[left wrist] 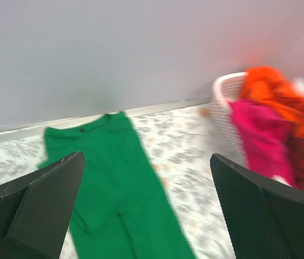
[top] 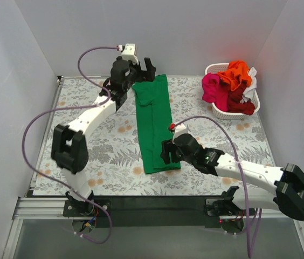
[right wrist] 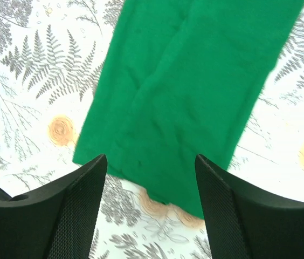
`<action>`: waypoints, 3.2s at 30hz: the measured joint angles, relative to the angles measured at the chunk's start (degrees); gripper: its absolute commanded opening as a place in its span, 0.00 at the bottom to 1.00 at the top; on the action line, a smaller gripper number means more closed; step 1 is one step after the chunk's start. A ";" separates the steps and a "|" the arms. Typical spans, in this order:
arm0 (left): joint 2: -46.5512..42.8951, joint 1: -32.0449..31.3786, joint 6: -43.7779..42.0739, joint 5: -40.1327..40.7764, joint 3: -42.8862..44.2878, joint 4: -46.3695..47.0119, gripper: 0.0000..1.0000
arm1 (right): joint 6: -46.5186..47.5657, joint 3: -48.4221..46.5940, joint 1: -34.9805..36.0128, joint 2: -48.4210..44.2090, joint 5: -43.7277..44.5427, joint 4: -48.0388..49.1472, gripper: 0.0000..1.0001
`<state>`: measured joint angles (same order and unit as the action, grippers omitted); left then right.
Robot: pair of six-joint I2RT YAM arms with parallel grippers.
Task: Fold and stack the t-shirts
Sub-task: Fold the tshirt
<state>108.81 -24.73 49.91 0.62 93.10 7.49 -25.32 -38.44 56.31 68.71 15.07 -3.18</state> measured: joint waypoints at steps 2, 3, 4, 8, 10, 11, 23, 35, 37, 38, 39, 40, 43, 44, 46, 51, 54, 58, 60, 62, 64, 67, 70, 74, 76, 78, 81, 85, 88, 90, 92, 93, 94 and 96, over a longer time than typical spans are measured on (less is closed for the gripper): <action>-10.40 -2.40 2.62 1.36 -8.63 1.22 0.95 | -0.07 2.16 -0.42 -3.58 0.26 -1.18 0.65; -14.60 -3.52 3.85 1.90 -12.70 2.51 0.94 | -0.15 3.28 -0.81 -5.18 0.35 -1.84 0.65; -18.60 -4.52 5.57 2.69 -17.00 2.45 0.93 | -0.20 4.52 -1.31 -6.67 0.42 -2.32 0.65; -26.64 -7.08 12.07 5.77 -31.82 -0.09 0.91 | -0.22 8.87 -4.02 -11.15 0.22 -4.68 0.65; -27.26 -8.59 14.86 7.74 -37.75 -3.04 0.91 | -0.22 10.40 -5.62 -12.31 -0.31 -5.57 0.65; -27.28 -9.84 16.35 8.98 -40.48 -5.25 0.91 | -0.20 11.19 -6.78 -12.66 -0.70 -6.03 0.65; -36.39 -19.76 29.29 13.53 -54.23 -20.57 0.91 | -2.64 14.53 -9.42 -11.93 -6.34 -4.94 0.63; -41.18 -21.33 36.06 6.73 -64.37 -20.55 0.86 | -5.86 16.87 -9.44 -7.78 -10.60 0.35 0.59; -41.31 -21.57 36.79 5.81 -65.55 -19.63 0.86 | -6.08 16.87 -9.44 -6.86 -10.82 1.73 0.57; -41.62 -21.62 37.11 5.44 -65.77 -19.12 0.84 | -6.19 16.87 -9.44 -6.45 -10.86 2.40 0.56; -41.88 -21.62 37.55 4.87 -66.14 -18.51 0.83 | -6.27 16.92 -9.44 -6.08 -10.95 3.13 0.56; -42.07 -21.66 37.90 4.46 -66.58 -17.99 0.83 | -6.36 16.94 -9.44 -5.68 -10.99 3.76 0.55; -42.58 -21.84 39.06 3.28 -67.73 -15.93 0.80 | -6.60 17.03 -9.44 -4.74 -11.13 5.46 0.54; -42.66 -21.97 39.41 2.91 -68.06 -15.34 0.79 | -6.67 17.07 -9.44 -4.52 -11.21 5.95 0.54; -42.73 -22.40 40.15 2.36 -68.50 -14.43 0.74 | -6.86 17.29 -9.44 -4.44 -11.26 6.64 0.54; -42.82 -24.06 41.88 1.38 -69.42 -13.09 0.69 | -7.23 17.66 -9.44 -4.48 -11.28 7.56 0.54; -42.66 -25.77 43.08 1.40 -69.57 -12.90 0.66 | -7.32 17.73 -9.44 -4.48 -11.26 7.67 0.54; -41.38 -27.04 44.44 1.31 -69.64 -11.67 0.60 | -7.43 17.75 -9.44 -4.48 -11.23 7.69 0.54; -40.65 -27.32 44.98 1.31 -69.64 -10.67 0.55 | -7.45 17.77 -9.44 -4.48 -11.23 7.72 0.54; -39.54 -27.67 45.48 1.31 -69.61 -9.57 0.50 | -7.45 17.77 -9.44 -4.48 -11.21 7.74 0.54; -38.53 -27.85 45.97 1.36 -69.59 -8.66 0.43 | -7.45 17.86 -9.44 -4.48 -11.21 7.82 0.54; -37.13 -27.98 46.21 1.51 -69.53 -7.98 0.32 | -7.45 18.01 -9.44 -4.55 -11.21 8.11 0.53; -36.24 -28.02 46.23 1.53 -69.48 -7.69 0.22 | -7.45 18.05 -9.46 -4.57 -11.21 8.15 0.53; -36.00 -28.13 46.29 1.95 -69.53 -8.26 0.11 | -7.50 18.49 -9.49 -5.22 -11.19 8.24 0.53; -36.09 -28.17 46.27 2.19 -69.59 -8.68 0.09 | -7.52 18.86 -9.49 -6.05 -11.17 7.89 0.52; -36.20 -28.26 46.34 2.38 -69.59 -8.94 0.05 | -7.52 19.21 -9.51 -6.82 -11.19 7.58 0.52; -36.28 -28.28 46.34 2.47 -69.59 -9.14 0.03 | -7.52 19.50 -9.75 -7.21 -11.32 7.43 0.51; -36.28 -28.28 46.34 2.51 -69.59 -9.16 0.01 | -7.50 19.47 -9.81 -6.99 -12.31 7.54 0.49; -36.28 -28.28 46.34 2.51 -69.59 -9.16 0.00 | -7.54 19.50 -9.84 -7.04 -13.18 7.69 0.49; -36.28 -28.28 46.34 2.51 -69.59 -9.16 0.00 | -7.61 19.52 -9.84 -7.58 -14.05 7.65 0.49; -36.28 -28.28 46.34 2.54 -69.59 -9.18 0.00 | -7.74 19.58 -9.84 -9.14 -14.80 7.65 0.50; -36.28 -28.28 46.34 2.54 -69.59 -9.18 0.00 | -7.76 19.58 -9.84 -9.86 -15.08 7.65 0.51; -36.28 -28.28 46.34 2.54 -69.59 -9.18 0.00 | -7.76 19.58 -9.84 -10.67 -15.26 7.74 0.51; -36.30 -28.28 46.31 2.54 -69.59 -9.20 0.00 | -7.76 19.58 -9.86 -11.45 -15.28 7.96 0.51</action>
<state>72.51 -53.01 96.23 3.16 23.51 -1.72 -33.08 -18.85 46.46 57.25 -0.21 4.78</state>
